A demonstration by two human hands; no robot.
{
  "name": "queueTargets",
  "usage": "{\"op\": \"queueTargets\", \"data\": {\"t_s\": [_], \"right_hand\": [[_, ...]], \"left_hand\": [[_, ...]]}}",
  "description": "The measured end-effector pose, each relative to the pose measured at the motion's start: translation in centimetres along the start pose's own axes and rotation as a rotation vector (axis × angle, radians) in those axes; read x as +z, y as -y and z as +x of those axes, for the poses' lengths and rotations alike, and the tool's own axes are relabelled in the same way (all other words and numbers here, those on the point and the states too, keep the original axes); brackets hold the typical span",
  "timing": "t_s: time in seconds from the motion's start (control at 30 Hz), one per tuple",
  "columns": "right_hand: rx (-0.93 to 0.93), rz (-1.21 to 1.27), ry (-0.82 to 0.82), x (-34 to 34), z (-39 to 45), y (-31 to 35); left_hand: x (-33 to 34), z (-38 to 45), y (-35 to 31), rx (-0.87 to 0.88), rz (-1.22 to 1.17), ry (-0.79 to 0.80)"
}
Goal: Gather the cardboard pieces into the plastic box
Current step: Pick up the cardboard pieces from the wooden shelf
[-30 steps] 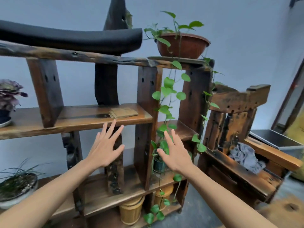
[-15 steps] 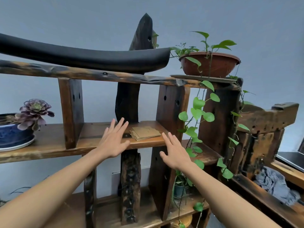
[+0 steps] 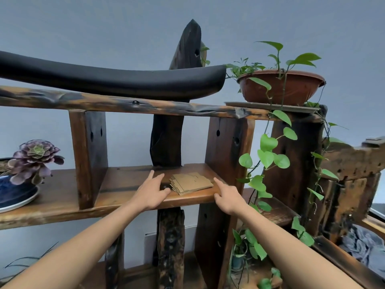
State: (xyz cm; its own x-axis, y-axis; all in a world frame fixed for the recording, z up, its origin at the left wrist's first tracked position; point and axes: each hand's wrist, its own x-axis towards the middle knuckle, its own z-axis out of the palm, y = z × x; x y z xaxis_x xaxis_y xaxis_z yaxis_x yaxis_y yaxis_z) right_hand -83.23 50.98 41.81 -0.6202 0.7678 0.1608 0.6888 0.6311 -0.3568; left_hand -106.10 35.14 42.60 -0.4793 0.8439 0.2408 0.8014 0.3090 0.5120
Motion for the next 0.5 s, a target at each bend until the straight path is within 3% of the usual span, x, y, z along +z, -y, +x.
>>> {"op": "queueTargets", "data": {"t_s": [0.23,0.5], "right_hand": [[0.129,0.278,0.013,-0.3,5.4,-2.4],[0.195,0.575,0.129,0.9,9.2,-2.8]], "left_hand": [[0.2,2.5,-1.5,-0.236,-0.301,-0.014],[1.4,3.5,-3.9,-0.546,-0.841,0.033]]}}
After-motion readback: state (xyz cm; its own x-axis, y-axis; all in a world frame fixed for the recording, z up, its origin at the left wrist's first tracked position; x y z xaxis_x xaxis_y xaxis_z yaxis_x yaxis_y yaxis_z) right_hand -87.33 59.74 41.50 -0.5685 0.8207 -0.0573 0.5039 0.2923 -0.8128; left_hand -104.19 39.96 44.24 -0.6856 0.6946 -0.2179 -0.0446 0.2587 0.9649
